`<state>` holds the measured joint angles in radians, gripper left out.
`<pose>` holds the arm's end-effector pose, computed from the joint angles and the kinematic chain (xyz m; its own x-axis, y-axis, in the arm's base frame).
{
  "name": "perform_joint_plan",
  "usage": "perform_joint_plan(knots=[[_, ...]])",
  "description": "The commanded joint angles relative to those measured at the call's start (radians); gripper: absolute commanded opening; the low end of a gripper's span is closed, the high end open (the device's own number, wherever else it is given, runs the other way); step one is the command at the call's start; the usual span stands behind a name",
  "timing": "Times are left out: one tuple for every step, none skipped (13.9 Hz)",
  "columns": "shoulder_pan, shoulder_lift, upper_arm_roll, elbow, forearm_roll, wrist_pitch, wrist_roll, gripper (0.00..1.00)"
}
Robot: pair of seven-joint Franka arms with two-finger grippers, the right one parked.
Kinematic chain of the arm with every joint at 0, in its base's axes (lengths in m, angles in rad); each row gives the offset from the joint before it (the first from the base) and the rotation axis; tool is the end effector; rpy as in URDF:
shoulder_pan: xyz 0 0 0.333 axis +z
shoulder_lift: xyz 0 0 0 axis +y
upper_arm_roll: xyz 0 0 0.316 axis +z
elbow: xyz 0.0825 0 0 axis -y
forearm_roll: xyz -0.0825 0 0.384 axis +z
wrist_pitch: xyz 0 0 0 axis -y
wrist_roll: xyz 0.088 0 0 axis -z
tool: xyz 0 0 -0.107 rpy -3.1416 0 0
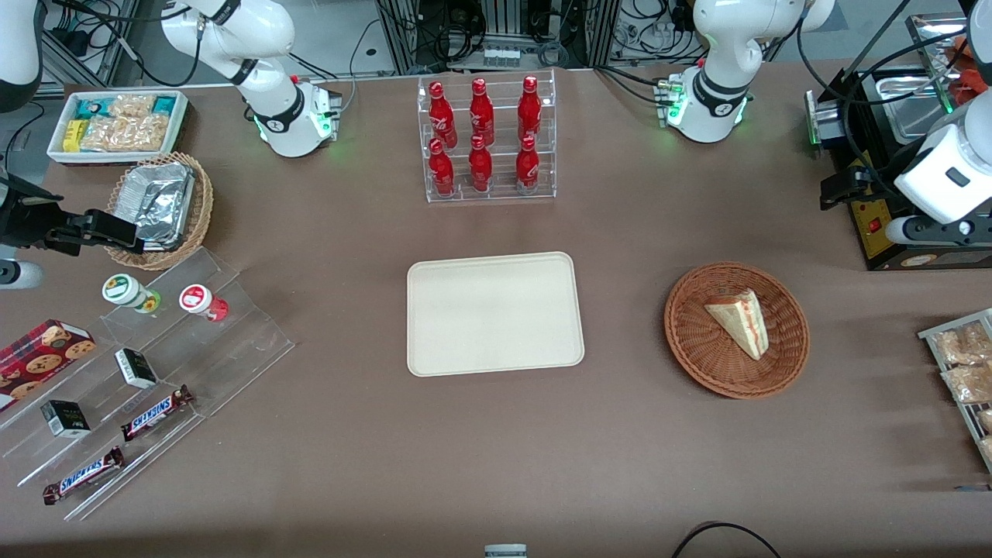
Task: Place sandwich from basket to tray
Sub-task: 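Move the left gripper over the wrapped sandwich in the wicker basket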
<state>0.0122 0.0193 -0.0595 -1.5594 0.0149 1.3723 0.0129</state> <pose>0.5369 -0.0233 0.6041 0.9771 -0.0564 -0.2050 -0.0600 -0.9981 -0.0111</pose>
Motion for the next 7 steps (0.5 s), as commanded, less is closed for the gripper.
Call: perform_joint_plan(knots=[[0.005,-0.004,-0.002,0.010,-0.006,-0.018,0.007,1.00],[0.005,-0.001,-0.002,0.009,-0.006,-0.013,0.007,1.00],[0.003,0.007,-0.002,0.009,-0.006,-0.010,0.007,1.00],[0.003,0.016,-0.002,0.007,-0.006,-0.009,0.010,1.00],[0.000,0.031,-0.002,0.004,-0.004,-0.009,0.010,1.00],[-0.003,0.047,-0.002,-0.002,-0.003,0.001,0.007,1.00],[-0.008,0.050,-0.003,-0.030,-0.003,0.042,0.003,1.00]])
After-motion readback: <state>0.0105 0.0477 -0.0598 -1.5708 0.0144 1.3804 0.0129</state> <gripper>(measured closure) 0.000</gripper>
